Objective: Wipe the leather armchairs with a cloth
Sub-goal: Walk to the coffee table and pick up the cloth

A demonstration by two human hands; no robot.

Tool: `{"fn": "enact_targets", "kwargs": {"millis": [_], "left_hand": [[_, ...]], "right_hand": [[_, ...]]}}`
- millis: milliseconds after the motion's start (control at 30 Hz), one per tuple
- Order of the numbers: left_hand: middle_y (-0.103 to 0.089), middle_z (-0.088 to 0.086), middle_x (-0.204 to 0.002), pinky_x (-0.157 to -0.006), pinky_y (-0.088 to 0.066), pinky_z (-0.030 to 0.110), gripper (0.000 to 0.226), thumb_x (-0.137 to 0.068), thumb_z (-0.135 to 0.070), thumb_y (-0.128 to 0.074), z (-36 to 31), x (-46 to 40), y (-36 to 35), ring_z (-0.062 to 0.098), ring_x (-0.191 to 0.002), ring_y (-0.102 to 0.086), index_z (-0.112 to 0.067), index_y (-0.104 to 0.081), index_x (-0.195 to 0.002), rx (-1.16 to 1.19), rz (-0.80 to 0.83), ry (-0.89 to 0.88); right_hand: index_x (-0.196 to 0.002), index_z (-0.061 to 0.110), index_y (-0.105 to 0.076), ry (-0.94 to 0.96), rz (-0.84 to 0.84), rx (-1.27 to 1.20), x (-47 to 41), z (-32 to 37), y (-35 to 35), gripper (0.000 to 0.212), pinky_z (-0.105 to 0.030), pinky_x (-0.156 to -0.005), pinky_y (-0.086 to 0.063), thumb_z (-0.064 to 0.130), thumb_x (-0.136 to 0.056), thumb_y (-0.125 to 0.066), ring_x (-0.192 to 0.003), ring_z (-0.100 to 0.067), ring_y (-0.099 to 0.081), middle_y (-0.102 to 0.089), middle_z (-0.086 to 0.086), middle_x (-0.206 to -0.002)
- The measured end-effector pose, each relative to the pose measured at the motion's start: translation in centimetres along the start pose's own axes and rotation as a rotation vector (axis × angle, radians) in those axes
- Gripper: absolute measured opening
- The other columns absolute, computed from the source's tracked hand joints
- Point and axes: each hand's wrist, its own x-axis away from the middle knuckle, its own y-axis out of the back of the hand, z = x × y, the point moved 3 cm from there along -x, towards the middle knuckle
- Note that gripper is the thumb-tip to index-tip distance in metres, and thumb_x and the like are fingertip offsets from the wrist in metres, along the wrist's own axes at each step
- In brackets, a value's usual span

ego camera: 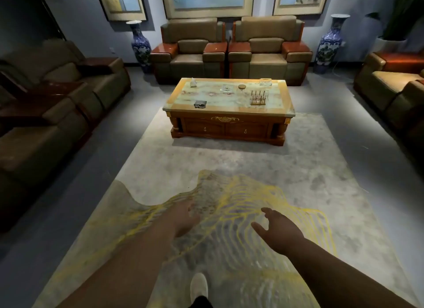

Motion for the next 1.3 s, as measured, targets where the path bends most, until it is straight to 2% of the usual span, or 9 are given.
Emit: {"fn": "enact_targets", "kwargs": {"millis": [100, 233, 433, 533, 667, 867, 967, 1167, 1300], "left_hand": [[-0.048, 0.003, -0.162, -0.111, -0.042, 0.031, 0.068, -0.098, -0.046, -0.060, 0.9, -1.8, -0.1, 0.023, -0.143, -0.050, -0.026, -0.043, -0.161, 0.060, 0.051, 0.038], [-0.050, 0.002, -0.160, -0.111, -0.046, 0.034, 0.072, -0.094, -0.049, -0.063, 2.5, -5.8, 0.6, 0.022, -0.141, -0.052, -0.027, -0.044, -0.160, 0.076, 0.096, 0.069], [-0.042, 0.003, -0.164, -0.107, -0.040, 0.027, 0.071, -0.097, -0.047, -0.066, 4.3, -14.3, 4.5, 0.025, -0.147, -0.045, -0.023, -0.043, -0.160, -0.007, 0.149, 0.027], [-0.040, 0.007, -0.165, -0.114, -0.037, 0.032, 0.064, -0.102, -0.047, -0.060, 4.9, -18.8, 7.8, 0.028, -0.148, -0.043, -0.024, -0.043, -0.159, -0.075, 0.160, -0.007], [-0.035, 0.007, -0.168, -0.119, -0.036, 0.038, 0.072, -0.103, -0.056, -0.054, 6.2, -23.8, 11.3, 0.028, -0.149, -0.040, -0.023, -0.035, -0.163, -0.064, 0.234, 0.026], [-0.054, 0.006, -0.153, -0.110, -0.048, 0.039, 0.068, -0.098, -0.064, -0.058, 7.9, -30.9, 16.3, 0.026, -0.132, -0.057, -0.023, -0.050, -0.153, 0.054, 0.229, 0.079], [-0.058, 0.006, -0.147, -0.106, -0.052, 0.038, 0.064, -0.099, -0.061, -0.059, 9.4, -33.7, 17.8, 0.025, -0.125, -0.061, -0.022, -0.052, -0.151, 0.101, 0.239, 0.101], [-0.057, 0.005, -0.149, -0.107, -0.050, 0.038, 0.063, -0.099, -0.061, -0.059, 11.8, -39.1, 20.0, 0.024, -0.128, -0.060, -0.024, -0.052, -0.150, 0.064, 0.227, 0.175], [-0.058, 0.003, -0.149, -0.106, -0.049, 0.036, 0.064, -0.099, -0.062, -0.057, 12.0, -43.7, 21.8, 0.024, -0.129, -0.060, -0.025, -0.051, -0.151, 0.008, 0.241, 0.216]], "right_hand": [[-0.159, 0.029, -0.032, -0.010, 0.067, 0.012, -1.9, 0.5, -0.4, 0.080, -0.033, -0.107, -0.044, 0.074, -0.095, -0.046, -0.136, -0.016, -0.053, -0.054, 0.004, -0.150], [-0.160, 0.029, -0.026, 0.001, 0.184, 0.029, -5.6, 2.2, -0.6, 0.081, -0.034, -0.099, -0.048, 0.076, -0.095, -0.042, -0.123, -0.018, -0.061, -0.060, 0.004, -0.140], [-0.158, 0.026, -0.031, -0.009, 0.239, 0.105, -15.5, 5.8, 0.2, 0.083, -0.035, -0.100, -0.049, 0.077, -0.094, -0.044, -0.126, -0.024, -0.060, -0.062, -0.002, -0.140], [-0.158, 0.027, -0.032, -0.010, 0.244, 0.133, -21.3, 8.7, 0.8, 0.084, -0.036, -0.103, -0.048, 0.077, -0.093, -0.047, -0.128, -0.025, -0.059, -0.061, -0.003, -0.143], [-0.159, 0.028, -0.030, 0.007, 0.266, 0.131, -27.6, 14.1, 1.2, 0.082, -0.038, -0.104, -0.048, 0.075, -0.093, -0.049, -0.130, -0.027, -0.058, -0.059, -0.004, -0.145], [-0.158, 0.032, -0.030, 0.042, 0.288, 0.129, -34.9, 19.1, 0.8, 0.082, -0.041, -0.104, -0.050, 0.077, -0.092, -0.048, -0.126, -0.025, -0.060, -0.057, -0.001, -0.147], [-0.158, 0.031, -0.031, 0.037, 0.315, 0.152, -37.8, 19.7, 1.1, 0.082, -0.040, -0.106, -0.049, 0.076, -0.092, -0.049, -0.130, -0.026, -0.058, -0.056, -0.001, -0.149], [-0.157, 0.027, -0.038, -0.045, 0.336, 0.128, -45.1, 19.0, 1.9, 0.078, -0.038, -0.107, -0.049, 0.073, -0.095, -0.051, -0.129, -0.025, -0.059, -0.059, -0.004, -0.146], [-0.157, 0.029, -0.037, -0.026, 0.364, 0.153, -50.5, 19.8, 2.3, 0.076, -0.037, -0.110, -0.047, 0.071, -0.096, -0.051, -0.133, -0.024, -0.057, -0.057, -0.002, -0.150]]}}
